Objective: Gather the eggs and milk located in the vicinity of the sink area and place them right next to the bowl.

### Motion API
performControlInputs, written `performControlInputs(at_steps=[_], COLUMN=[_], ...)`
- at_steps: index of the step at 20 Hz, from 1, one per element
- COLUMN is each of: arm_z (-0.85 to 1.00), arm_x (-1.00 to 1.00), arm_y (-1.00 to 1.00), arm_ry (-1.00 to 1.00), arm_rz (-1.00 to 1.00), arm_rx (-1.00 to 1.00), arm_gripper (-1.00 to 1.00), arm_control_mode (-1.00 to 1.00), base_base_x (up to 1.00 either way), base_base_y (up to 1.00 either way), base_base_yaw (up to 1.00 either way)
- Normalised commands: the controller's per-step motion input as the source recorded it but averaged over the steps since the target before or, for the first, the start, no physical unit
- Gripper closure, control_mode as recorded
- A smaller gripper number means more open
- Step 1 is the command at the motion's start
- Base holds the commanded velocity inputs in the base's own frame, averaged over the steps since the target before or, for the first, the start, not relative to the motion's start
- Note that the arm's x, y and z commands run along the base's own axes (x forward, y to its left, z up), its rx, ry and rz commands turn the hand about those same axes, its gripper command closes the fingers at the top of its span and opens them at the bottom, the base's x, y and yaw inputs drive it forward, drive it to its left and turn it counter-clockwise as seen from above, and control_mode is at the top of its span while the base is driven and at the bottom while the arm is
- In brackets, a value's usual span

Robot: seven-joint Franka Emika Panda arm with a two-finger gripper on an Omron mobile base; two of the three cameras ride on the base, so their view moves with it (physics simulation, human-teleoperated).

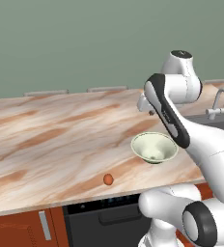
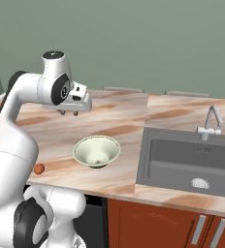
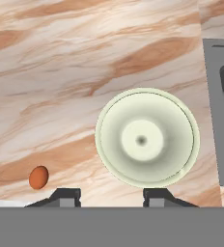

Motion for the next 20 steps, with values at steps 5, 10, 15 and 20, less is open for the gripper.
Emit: performControlInputs(at_steps=[5,10,15,20], arm_z=[-0.02,-0.2,-0.37,-0.59], arm_x=[-0.08,-0.14,-0.22,-0.26], arm_y=[0.28,0.97,0.91,0.4], arm_ry=[0.0,0.0,0.0,0.03], arm_rz=[-0.01,-0.16,-0.13,0.0], arm_rx=[0.0,-0.09,-0.16,-0.16], arm_gripper=[-1.0,-1.0,-1.0,-1.0], arm_control_mode=[-1.0,-1.0,-1.0,-1.0], base_base_x=[0.0,0.0,0.0,0.0], base_base_y=[0.0,0.0,0.0,0.0], base_base_yaw=[0.0,0.0,0.0,0.0])
